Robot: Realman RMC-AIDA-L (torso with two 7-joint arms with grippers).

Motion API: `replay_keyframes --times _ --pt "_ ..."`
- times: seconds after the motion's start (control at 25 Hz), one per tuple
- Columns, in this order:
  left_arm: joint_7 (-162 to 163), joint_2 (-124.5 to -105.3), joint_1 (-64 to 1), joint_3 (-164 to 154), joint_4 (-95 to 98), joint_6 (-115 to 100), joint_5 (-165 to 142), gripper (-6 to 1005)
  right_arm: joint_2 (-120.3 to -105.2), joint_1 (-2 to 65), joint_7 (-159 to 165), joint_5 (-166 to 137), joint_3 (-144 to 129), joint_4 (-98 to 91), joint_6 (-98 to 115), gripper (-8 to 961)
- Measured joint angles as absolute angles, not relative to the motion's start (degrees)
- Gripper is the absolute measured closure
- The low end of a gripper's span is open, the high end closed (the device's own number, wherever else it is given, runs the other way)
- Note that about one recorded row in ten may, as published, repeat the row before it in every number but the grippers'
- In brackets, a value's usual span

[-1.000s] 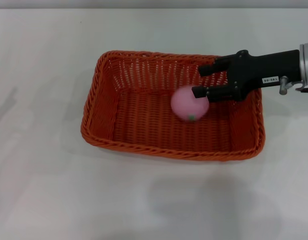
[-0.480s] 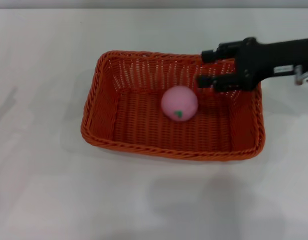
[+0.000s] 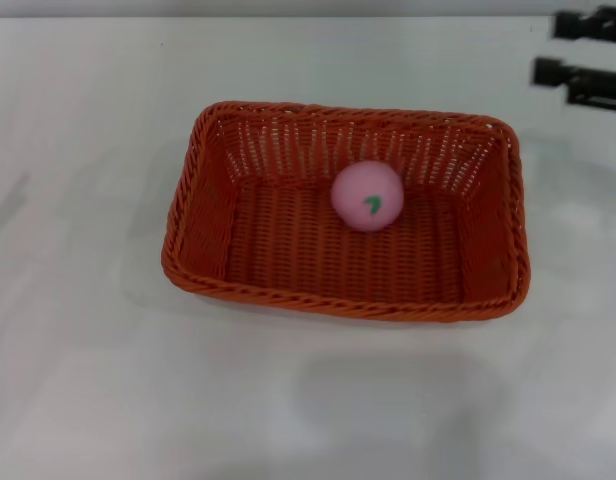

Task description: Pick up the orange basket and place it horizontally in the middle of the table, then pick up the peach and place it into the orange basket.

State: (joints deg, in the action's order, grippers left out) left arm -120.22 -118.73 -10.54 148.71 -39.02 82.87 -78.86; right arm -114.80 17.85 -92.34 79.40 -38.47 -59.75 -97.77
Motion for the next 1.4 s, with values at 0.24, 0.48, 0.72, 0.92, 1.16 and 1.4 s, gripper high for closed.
replay_keyframes --times 0.24,0.48,0.72,0.92,1.16,1.4 --pt "-120.31 -118.66 -10.63 148.71 -39.03 82.61 -78.29 117 -114.79 14.89 -104.14 84.03 -29.70 -50.57 -95.56 260" --pt "-120.36 -118.65 -11.06 148.71 -39.02 81.81 -78.28 117 -114.77 14.13 -121.84 85.44 -15.12 -33.22 -95.28 261" --pt "-120.53 -118.65 -11.08 148.71 -39.02 81.22 -78.28 117 -114.79 12.44 -134.46 85.55 -9.71 -22.14 -92.21 262" --pt "-122.20 -118.81 -11.03 148.71 -38.70 81.20 -78.20 117 -114.78 12.11 -142.74 86.01 -8.12 -15.53 -88.63 266" --pt "-125.44 -118.99 -10.02 148.71 -37.12 81.20 -75.85 117 -114.79 11.94 -150.63 90.79 -7.99 -8.76 -86.42 272" --pt "-130.73 -119.01 -8.89 148.71 -33.12 81.18 -70.76 117 -114.78 11.30 -153.67 97.00 -7.94 -5.26 -85.98 278"
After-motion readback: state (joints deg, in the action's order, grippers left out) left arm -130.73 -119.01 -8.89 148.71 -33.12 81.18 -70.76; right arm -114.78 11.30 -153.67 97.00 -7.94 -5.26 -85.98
